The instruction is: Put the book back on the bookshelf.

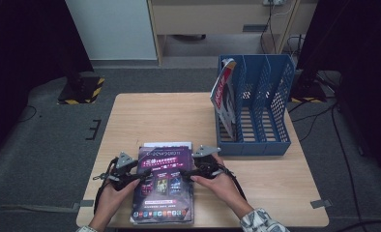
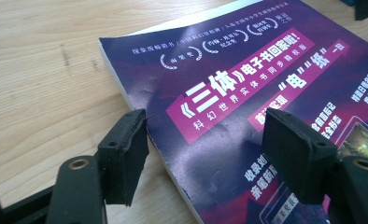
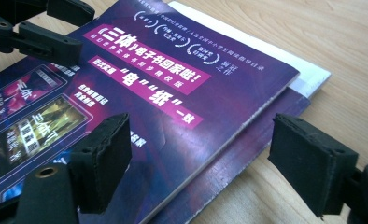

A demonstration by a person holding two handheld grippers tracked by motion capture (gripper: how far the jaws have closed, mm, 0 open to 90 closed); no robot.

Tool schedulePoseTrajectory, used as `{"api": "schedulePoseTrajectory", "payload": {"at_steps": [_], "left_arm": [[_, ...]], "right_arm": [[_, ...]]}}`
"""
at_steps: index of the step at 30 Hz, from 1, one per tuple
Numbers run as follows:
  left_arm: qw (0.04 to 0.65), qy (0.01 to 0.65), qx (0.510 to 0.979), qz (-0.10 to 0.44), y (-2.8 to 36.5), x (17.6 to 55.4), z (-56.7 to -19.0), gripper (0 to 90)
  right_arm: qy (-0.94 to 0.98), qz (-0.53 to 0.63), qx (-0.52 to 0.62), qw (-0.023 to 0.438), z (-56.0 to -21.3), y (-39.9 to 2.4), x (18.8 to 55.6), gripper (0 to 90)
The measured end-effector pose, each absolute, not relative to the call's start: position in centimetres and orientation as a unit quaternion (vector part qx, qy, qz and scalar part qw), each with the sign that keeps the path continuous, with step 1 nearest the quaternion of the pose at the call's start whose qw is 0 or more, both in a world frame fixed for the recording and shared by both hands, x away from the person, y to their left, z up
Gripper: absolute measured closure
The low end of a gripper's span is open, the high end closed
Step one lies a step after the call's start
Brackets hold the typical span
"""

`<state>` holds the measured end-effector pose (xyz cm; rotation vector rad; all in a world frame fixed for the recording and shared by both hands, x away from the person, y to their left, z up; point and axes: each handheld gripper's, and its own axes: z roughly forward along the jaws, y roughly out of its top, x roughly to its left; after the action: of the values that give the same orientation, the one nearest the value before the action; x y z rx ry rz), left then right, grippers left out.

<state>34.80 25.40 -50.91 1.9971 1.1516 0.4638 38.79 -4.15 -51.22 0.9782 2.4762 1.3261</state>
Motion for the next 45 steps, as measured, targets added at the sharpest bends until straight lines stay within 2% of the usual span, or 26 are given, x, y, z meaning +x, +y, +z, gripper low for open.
{"api": "schedulePoseTrajectory", "payload": {"at_steps": [7, 23, 28, 33, 35, 40, 45], "left_arm": [[0.370, 0.433, 0.798, 0.200, 24.3, 34.7, -50.6, 31.9], [0.378, 0.421, 0.800, 0.200, 23.2, 34.9, -50.8, 32.0], [0.380, 0.421, 0.799, 0.199, 23.3, 34.9, -50.9, 31.7], [0.384, 0.423, 0.797, 0.196, 23.3, 34.9, -51.0, 31.5], [0.383, 0.423, 0.797, 0.196, 23.4, 34.9, -51.0, 31.3], [0.385, 0.428, 0.795, 0.194, 23.5, 35.0, -51.0, 30.9], [0.385, 0.429, 0.794, 0.193, 23.6, 35.0, -51.0, 30.7]], "right_arm": [[0.826, 0.437, 0.348, 0.080, -51.8, -4.9, 38.9, 18.4], [0.804, 0.449, 0.390, 0.013, -53.2, -5.5, 40.3, 10.5], [0.799, 0.456, 0.393, 0.002, -53.3, -5.3, 40.5, 12.6], [0.806, 0.450, 0.384, 0.018, -52.9, -5.1, 40.4, 14.8], [0.807, 0.451, 0.380, 0.030, -52.3, -5.2, 40.3, 17.3], [0.798, 0.471, 0.376, 0.028, -50.5, -4.9, 40.1, 22.7], [0.808, 0.472, 0.352, 0.023, -49.4, -3.5, 39.9, 23.7]]}}
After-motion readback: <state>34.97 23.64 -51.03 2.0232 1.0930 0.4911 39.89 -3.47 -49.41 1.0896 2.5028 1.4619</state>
